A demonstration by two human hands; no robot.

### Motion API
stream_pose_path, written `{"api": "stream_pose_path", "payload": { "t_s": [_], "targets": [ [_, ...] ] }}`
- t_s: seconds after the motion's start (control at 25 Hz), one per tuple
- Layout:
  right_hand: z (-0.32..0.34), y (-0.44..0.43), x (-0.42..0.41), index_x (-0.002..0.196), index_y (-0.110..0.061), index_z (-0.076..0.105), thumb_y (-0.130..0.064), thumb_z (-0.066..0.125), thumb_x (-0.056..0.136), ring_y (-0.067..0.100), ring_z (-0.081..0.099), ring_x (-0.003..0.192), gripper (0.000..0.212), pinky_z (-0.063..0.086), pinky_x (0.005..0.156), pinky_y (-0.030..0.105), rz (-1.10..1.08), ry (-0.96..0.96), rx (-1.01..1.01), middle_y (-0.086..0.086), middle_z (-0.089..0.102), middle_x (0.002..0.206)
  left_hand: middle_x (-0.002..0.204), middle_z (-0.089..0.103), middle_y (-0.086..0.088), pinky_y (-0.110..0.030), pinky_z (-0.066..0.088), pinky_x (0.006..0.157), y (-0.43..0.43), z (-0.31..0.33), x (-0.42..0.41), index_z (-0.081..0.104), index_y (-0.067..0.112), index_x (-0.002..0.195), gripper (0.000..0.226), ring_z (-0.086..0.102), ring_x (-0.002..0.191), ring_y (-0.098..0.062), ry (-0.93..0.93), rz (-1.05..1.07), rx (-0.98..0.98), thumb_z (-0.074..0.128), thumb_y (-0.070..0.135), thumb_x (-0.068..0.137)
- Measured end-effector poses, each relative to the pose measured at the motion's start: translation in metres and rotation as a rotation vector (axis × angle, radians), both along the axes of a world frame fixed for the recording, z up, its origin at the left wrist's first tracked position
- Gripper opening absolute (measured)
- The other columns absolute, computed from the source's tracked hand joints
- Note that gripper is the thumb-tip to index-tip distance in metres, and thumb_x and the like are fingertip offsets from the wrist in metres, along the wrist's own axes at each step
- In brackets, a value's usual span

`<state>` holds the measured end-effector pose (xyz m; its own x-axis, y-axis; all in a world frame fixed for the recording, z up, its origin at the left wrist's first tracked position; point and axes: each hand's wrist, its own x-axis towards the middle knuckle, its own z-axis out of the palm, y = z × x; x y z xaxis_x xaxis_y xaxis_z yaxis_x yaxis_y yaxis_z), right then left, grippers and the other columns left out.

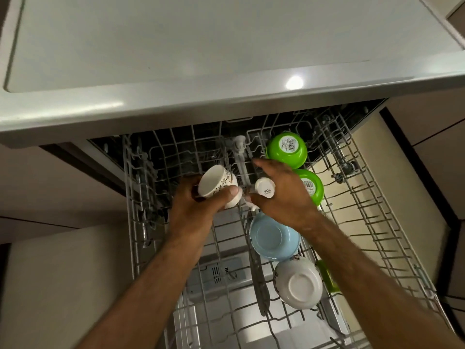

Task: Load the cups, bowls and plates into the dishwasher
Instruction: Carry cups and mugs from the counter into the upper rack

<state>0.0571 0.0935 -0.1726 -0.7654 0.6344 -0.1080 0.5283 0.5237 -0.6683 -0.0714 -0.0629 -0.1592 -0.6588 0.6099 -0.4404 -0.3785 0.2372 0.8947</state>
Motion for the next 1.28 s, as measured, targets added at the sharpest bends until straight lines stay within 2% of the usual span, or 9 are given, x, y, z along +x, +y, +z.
{"api": "stream_pose_path", "payload": {
  "t_s": [0.12,0.24,0.36,0.52,0.72,0.84,1.0,1.12,1.28],
  "targets": [
    [0.003,-0.027,-0.004,0.146,-0.012,0.043,0.002,0.086,0.071,0.024,0.058,0.128,0.087,0.047,0.107,0.045,-0.048,0.433,-0.609,0.007,0.06,0.137,0.112,0.075,-0.014,-0.031,0.059,0.076,0.01,0.004,0.001,0.07,0.004,0.119,0.049,0.073,0.105,-0.026,-0.249,0.024,0.122,0.083,0.024,0.077],
    [0.005,-0.04,-0.01,0.139,-0.01,0.047,0.015,0.079,0.072,0.035,0.064,0.117,0.079,0.055,0.095,0.047,-0.177,0.598,-0.729,0.017,0.062,0.13,0.106,0.076,-0.014,-0.029,0.062,0.078,0.016,0.003,0.005,0.078,0.006,0.105,0.032,0.073,0.097,-0.022,-0.447,0.061,0.159,0.077,0.025,0.08],
    [0.02,-0.022,-0.013,0.136,-0.014,0.05,0.011,0.083,0.07,0.026,0.07,0.105,0.077,0.061,0.084,0.041,-0.345,0.539,-0.597,0.01,0.068,0.117,0.113,0.073,-0.016,-0.033,0.063,0.082,0.019,-0.001,0.005,0.072,0.007,0.117,0.045,0.072,0.1,-0.026,-0.458,0.084,0.147,0.076,0.035,0.082],
    [0.023,0.024,-0.026,0.139,-0.021,0.049,-0.011,0.09,0.07,0.007,0.069,0.092,0.08,0.057,0.082,0.025,-0.334,0.165,-0.197,-0.012,0.068,0.103,0.125,0.064,-0.022,-0.039,0.06,0.079,0.013,-0.012,-0.001,0.06,0.014,0.131,0.065,0.072,0.096,-0.031,-0.378,0.132,0.116,0.075,0.054,0.082],
    [-0.011,0.047,-0.055,0.125,-0.019,0.057,-0.027,0.077,0.073,0.027,0.069,0.095,0.056,0.048,0.07,0.028,-0.081,-0.22,0.192,0.0,0.073,0.106,0.129,0.063,-0.023,-0.036,0.06,0.07,0.002,-0.008,0.006,0.061,0.022,0.128,0.063,0.073,0.084,-0.028,-0.331,0.151,0.079,0.071,0.056,0.077],
    [-0.017,0.052,-0.06,0.126,-0.018,0.054,-0.027,0.079,0.074,0.032,0.068,0.095,0.059,0.047,0.069,0.03,-0.098,-0.215,0.21,0.006,0.072,0.101,0.125,0.065,-0.016,-0.036,0.06,0.07,-0.004,-0.005,0.008,0.06,0.028,0.125,0.057,0.074,0.084,-0.027,-0.307,0.149,0.072,0.069,0.056,0.076],
    [-0.019,0.052,-0.056,0.117,-0.018,0.062,-0.041,0.082,0.07,0.027,0.068,0.096,0.056,0.049,0.072,0.029,-0.048,-0.265,0.262,0.001,0.07,0.115,0.123,0.066,-0.015,-0.04,0.061,0.074,-0.009,-0.003,0.01,0.061,0.026,0.122,0.055,0.073,0.085,-0.028,-0.274,0.158,0.042,0.069,0.056,0.076],
    [-0.021,0.044,-0.049,0.117,-0.023,0.055,-0.038,0.084,0.068,0.025,0.067,0.088,0.059,0.053,0.071,0.033,-0.045,-0.216,0.223,0.0,0.07,0.1,0.124,0.065,-0.014,-0.039,0.061,0.074,-0.01,0.001,0.014,0.06,0.027,0.125,0.069,0.074,0.086,-0.029,-0.268,0.153,0.023,0.073,0.062,0.067],
    [-0.006,0.034,-0.039,0.131,-0.018,0.056,-0.034,0.083,0.073,0.026,0.062,0.108,0.066,0.051,0.086,0.032,-0.041,-0.121,0.212,0.006,0.066,0.121,0.124,0.066,-0.007,-0.038,0.061,0.076,-0.014,0.012,0.022,0.056,0.027,0.136,0.077,0.074,0.09,-0.023,-0.174,0.122,-0.035,0.074,0.062,0.069]
  ]
}}
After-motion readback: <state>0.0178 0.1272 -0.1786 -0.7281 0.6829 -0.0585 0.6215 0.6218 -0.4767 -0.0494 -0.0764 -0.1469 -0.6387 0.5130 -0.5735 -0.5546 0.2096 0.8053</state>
